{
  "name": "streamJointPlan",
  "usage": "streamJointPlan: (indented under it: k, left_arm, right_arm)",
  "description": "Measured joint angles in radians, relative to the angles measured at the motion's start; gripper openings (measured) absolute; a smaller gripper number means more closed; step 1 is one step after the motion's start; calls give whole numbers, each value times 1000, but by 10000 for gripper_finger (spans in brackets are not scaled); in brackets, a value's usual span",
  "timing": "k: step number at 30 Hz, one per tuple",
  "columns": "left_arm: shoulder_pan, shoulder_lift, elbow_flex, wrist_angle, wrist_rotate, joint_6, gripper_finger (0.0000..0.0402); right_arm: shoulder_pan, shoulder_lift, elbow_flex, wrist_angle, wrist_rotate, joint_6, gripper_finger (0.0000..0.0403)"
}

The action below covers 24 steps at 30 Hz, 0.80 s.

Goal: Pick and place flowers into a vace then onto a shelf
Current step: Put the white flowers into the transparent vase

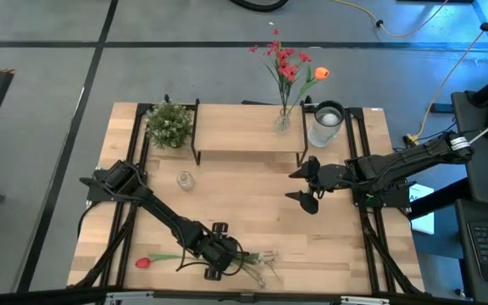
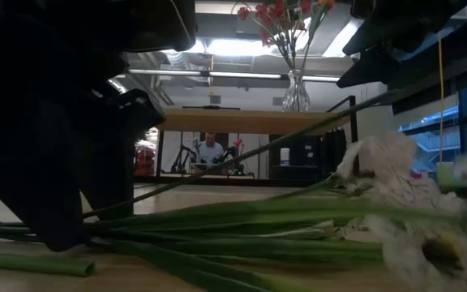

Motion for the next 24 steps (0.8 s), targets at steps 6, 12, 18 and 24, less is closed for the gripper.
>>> streamJointPlan:
  k: [6,12,18,24]
  left_arm:
    - [1,2,0,-6,-3,1,146]
    - [1,3,-1,-12,13,28,94]
    - [-5,5,-1,-19,-19,36,68]
    - [-6,-1,-3,-7,-20,19,19]
  right_arm:
    - [0,0,0,0,0,-2,353]
    - [0,0,0,0,0,-26,353]
    - [0,0,0,-27,0,-26,353]
    - [0,0,0,-61,0,-23,353]
